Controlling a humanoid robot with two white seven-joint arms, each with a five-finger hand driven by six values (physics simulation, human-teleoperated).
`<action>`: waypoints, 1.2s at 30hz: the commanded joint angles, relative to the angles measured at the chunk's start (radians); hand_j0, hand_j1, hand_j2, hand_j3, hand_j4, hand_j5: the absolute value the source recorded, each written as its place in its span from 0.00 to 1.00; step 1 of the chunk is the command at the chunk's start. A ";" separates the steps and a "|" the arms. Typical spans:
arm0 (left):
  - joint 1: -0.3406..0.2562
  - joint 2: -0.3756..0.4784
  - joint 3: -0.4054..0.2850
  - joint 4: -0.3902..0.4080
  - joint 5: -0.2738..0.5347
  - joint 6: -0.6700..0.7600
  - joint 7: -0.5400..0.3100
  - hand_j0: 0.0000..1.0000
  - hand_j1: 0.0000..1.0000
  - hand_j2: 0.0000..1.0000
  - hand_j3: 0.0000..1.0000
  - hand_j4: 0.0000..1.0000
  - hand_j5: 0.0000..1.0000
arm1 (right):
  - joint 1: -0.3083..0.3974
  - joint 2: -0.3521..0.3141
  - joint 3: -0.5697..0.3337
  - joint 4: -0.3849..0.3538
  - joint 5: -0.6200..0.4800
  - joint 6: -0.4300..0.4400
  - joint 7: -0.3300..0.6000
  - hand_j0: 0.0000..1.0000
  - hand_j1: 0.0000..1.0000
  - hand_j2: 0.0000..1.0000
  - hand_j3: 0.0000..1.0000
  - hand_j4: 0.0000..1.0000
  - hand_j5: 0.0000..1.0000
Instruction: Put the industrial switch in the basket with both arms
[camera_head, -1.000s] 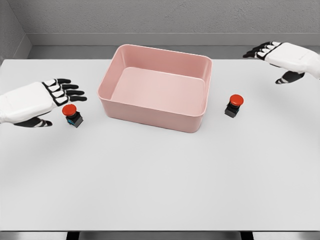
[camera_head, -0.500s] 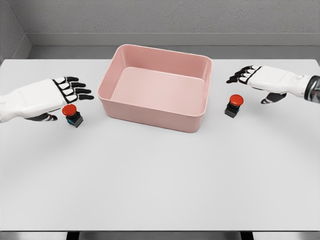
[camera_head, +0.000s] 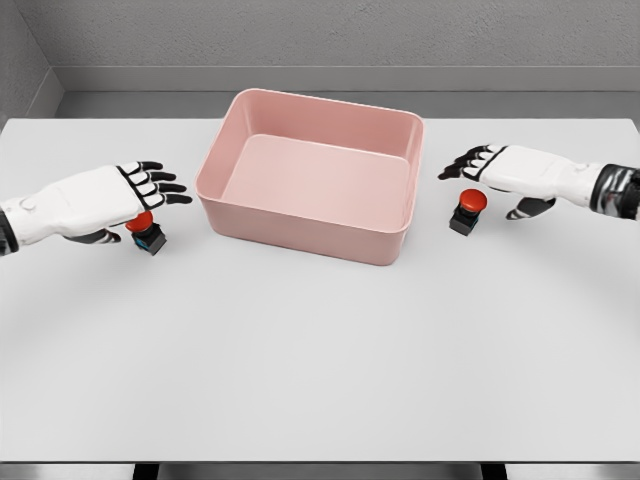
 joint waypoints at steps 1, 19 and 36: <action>0.000 -0.024 -0.001 0.034 -0.007 0.000 0.001 1.00 1.00 1.00 1.00 1.00 1.00 | 0.000 0.009 -0.003 0.000 -0.007 0.000 -0.001 1.00 1.00 1.00 1.00 1.00 1.00; -0.037 -0.051 -0.061 0.077 -0.015 0.000 0.004 1.00 1.00 1.00 1.00 1.00 1.00 | 0.023 0.023 0.000 0.003 -0.005 0.000 0.001 1.00 1.00 1.00 1.00 1.00 1.00; -0.060 -0.079 -0.076 0.153 -0.023 0.000 0.004 1.00 1.00 1.00 1.00 1.00 1.00 | 0.023 0.024 0.003 0.002 -0.003 0.000 0.013 0.81 0.81 0.81 0.81 0.81 0.81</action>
